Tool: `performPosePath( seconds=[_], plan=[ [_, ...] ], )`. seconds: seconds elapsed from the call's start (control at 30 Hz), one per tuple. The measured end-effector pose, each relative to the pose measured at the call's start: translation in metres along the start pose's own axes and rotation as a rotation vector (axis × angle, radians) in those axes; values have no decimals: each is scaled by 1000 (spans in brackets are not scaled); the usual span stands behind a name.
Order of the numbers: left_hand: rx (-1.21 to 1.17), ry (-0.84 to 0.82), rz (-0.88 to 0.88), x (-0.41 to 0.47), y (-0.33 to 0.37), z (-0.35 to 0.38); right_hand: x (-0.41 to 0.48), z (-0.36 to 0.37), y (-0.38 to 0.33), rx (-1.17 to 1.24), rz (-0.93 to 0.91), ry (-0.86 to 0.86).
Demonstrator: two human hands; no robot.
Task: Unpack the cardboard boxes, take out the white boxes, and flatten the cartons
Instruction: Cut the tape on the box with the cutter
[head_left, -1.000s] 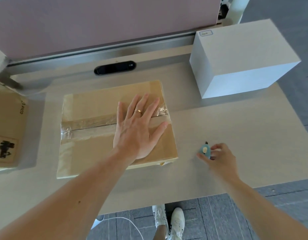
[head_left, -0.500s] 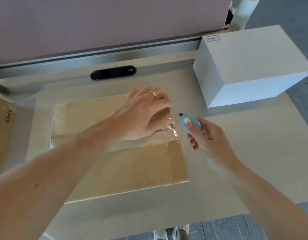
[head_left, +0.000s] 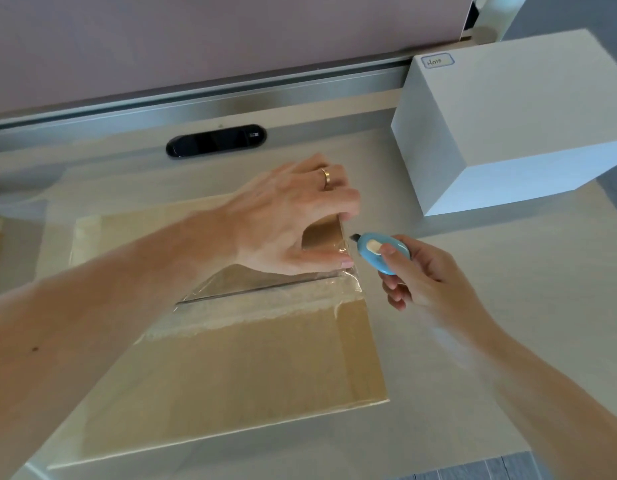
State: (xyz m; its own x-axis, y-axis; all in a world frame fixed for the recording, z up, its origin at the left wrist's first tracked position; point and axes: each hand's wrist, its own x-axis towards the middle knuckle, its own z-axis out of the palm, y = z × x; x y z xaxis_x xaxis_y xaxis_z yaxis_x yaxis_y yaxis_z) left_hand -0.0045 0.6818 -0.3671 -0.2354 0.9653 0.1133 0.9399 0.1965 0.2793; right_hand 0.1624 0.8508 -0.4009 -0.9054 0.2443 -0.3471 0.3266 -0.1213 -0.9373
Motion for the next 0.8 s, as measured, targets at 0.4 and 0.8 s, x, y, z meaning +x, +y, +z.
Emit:
performPosePath(
  seconds=[0.4,0.8],
  plan=[
    [49,-83,-79,22,12,10,5,-5,3,-2,-3,-52],
    [2,-41,-155,24,11,15,8,-5,5,42,-19,-59]
  ],
)
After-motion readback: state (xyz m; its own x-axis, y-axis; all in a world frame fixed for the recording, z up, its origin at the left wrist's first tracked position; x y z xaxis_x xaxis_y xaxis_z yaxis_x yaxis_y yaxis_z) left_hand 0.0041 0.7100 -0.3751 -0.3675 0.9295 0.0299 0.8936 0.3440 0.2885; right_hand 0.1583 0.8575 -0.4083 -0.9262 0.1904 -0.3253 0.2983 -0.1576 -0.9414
